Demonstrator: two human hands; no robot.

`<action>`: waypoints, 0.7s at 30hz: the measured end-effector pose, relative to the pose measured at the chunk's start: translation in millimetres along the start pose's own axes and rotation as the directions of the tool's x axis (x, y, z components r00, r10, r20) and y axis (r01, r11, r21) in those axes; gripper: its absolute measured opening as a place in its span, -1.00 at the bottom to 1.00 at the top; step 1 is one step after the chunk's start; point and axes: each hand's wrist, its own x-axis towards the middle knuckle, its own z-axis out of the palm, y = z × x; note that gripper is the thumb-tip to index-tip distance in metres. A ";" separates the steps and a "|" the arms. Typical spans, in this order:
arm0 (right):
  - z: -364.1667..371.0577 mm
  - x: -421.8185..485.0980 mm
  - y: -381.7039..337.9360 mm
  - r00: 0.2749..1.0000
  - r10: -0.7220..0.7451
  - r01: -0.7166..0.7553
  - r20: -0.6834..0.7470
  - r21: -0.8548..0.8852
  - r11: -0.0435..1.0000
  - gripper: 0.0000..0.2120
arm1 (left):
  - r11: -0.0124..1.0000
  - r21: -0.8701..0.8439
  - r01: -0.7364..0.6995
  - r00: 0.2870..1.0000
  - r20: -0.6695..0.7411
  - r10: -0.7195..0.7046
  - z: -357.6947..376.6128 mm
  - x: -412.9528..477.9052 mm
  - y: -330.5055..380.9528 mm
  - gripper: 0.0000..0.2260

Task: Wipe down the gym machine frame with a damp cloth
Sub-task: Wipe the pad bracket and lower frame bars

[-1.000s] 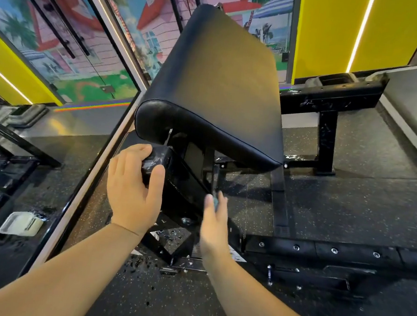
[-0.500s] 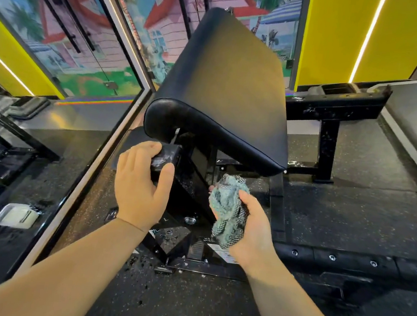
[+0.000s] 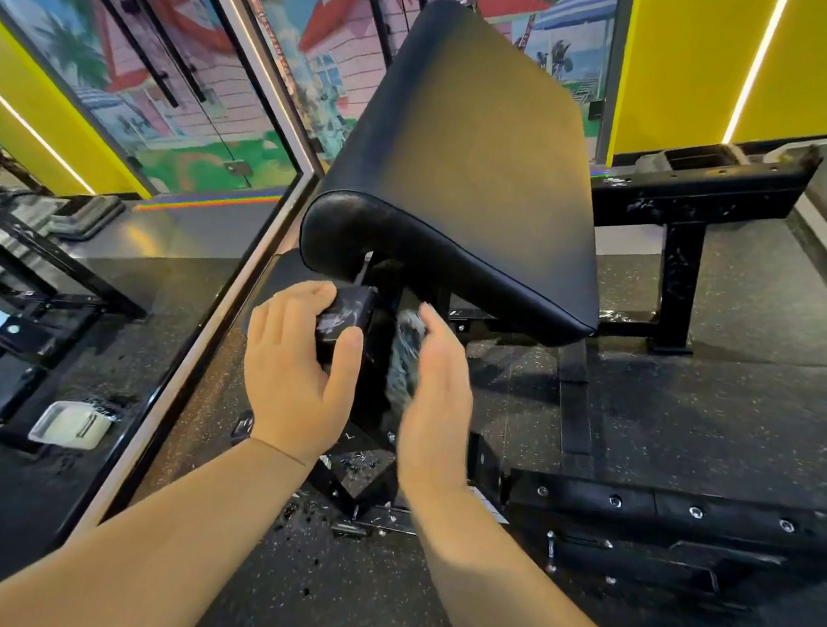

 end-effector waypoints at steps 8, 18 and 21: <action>-3.4 1.0 44.2 0.966 -0.258 0.242 -0.007 -0.330 0.913 -0.66 | 0.998 -0.052 0.028 1.000 0.011 -0.028 -2.0 -2.7 -0.2 -0.62; 13.8 6.3 12.3 0.998 -0.063 0.052 -0.023 -0.311 0.949 -0.60 | 1.000 -0.020 0.012 1.000 -0.007 -0.012 -0.1 -0.4 -3.1 -0.63; 17.0 -6.2 10.6 0.945 -0.313 0.326 0.096 -0.344 0.880 -0.59 | 1.000 -0.015 -0.004 1.000 0.001 0.004 -1.5 -1.6 -4.6 -0.63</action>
